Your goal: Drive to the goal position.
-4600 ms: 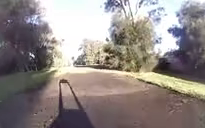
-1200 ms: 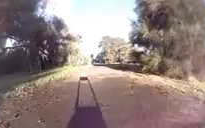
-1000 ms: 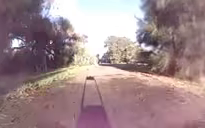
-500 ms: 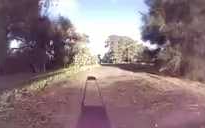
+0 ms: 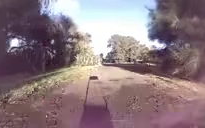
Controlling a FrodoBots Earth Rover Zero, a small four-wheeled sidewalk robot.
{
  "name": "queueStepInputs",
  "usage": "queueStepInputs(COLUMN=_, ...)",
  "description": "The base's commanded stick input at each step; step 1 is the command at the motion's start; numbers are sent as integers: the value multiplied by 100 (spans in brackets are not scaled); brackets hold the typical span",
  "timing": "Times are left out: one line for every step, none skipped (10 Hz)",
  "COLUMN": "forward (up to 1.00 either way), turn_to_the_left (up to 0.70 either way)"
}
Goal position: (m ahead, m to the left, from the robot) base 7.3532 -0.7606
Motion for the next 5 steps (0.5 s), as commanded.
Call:
queueStepInputs(forward=100, turn_to_the_left=0)
queueStepInputs(forward=100, turn_to_the_left=-40)
queueStepInputs(forward=100, turn_to_the_left=-40)
queueStepInputs(forward=100, turn_to_the_left=-40)
queueStepInputs(forward=100, turn_to_the_left=-34)
